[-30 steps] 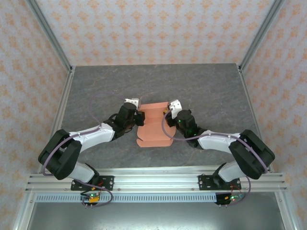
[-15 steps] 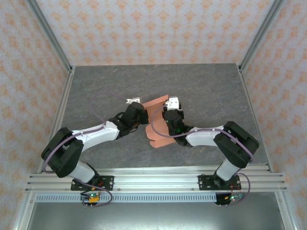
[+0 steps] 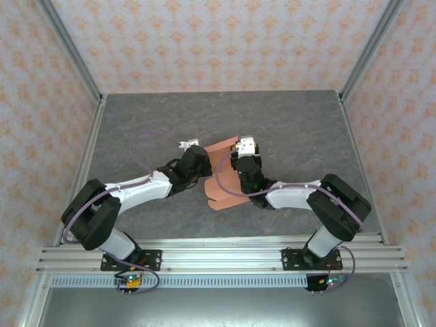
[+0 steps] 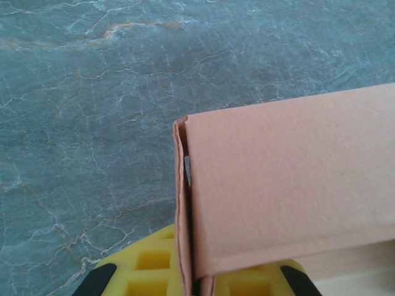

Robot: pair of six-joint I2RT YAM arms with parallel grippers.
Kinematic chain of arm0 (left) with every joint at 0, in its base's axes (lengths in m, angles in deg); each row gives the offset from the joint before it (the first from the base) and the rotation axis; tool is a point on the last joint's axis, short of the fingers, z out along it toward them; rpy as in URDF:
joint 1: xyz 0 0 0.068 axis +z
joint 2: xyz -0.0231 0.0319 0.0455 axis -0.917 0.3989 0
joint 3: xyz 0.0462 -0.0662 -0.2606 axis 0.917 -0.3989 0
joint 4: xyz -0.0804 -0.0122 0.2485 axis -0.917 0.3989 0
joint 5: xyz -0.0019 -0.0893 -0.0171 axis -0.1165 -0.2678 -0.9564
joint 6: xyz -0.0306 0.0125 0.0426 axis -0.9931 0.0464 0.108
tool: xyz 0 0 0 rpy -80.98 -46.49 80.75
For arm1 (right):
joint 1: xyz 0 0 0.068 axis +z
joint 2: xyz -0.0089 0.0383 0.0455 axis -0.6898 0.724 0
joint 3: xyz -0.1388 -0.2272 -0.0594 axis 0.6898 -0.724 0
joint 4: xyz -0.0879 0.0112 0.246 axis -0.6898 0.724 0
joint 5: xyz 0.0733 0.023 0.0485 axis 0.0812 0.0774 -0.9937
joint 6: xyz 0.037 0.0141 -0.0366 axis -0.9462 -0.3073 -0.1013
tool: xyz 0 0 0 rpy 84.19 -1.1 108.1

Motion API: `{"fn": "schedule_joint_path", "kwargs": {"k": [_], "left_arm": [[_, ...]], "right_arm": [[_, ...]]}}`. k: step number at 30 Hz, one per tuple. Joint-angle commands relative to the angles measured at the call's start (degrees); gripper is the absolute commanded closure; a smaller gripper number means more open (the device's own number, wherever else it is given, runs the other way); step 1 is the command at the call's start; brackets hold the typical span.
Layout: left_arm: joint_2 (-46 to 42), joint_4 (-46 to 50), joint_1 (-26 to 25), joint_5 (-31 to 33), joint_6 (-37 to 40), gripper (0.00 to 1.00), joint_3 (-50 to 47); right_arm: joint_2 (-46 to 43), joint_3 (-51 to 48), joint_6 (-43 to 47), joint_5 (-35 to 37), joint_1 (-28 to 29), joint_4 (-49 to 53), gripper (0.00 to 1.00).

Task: Fold the paper box

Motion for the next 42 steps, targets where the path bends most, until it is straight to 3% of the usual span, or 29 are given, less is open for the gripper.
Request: {"fn": "schedule_joint_path", "kwargs": {"k": [1, 8, 12, 15, 23, 29, 32, 35, 38, 42], "left_arm": [[0.67, 2.66, -0.67, 2.66, -1.02, 1.00, 0.60], [0.41, 2.32, -0.89, 3.41, -1.33, 1.00, -0.02], [0.39, 2.23, -1.04, 3.05, -0.95, 1.00, 0.18], [0.48, 2.39, -1.20, 3.29, -0.95, 1.00, 0.37], [1.67, 2.64, -1.42, 3.58, -1.13, 1.00, 0.53], [2.25, 3.23, -1.42, 3.95, -1.39, 1.00, 1.17], [2.33, 4.19, -1.41, 4.60, -1.63, 1.00, 1.58], [2.25, 4.56, -1.42, 5.58, -2.09, 1.00, 1.92], [2.14, 5.48, -1.43, 5.34, -2.09, 1.00, 3.40], [1.90, 7.44, -1.42, 4.77, -0.63, 1.00, 5.57]], "right_arm": [[-2.91, -1.75, 0.59, -5.59, -1.11, -1.35, 0.50], [-3.83, -1.89, 2.75, -11.19, -3.19, 2.42, 0.51], [-1.69, -0.35, 4.75, -9.97, -3.19, 3.52, 0.54], [0.45, 1.41, 5.57, -4.63, -3.11, 3.98, 0.59], [8.57, 7.22, 9.60, 19.54, -1.45, -1.09, 0.64], [11.17, 8.26, 5.09, 24.95, -1.33, -1.69, 0.60], [8.87, 5.05, 1.38, 16.16, -1.35, -2.60, 0.54], [2.90, 0.01, 2.48, 0.19, -1.94, -1.98, 0.49], [-6.01, -7.17, -1.62, -18.25, -6.00, -2.18, 0.44], [-18.34, -9.79, 1.18, -41.34, -10.51, 8.10, 0.41]]}}
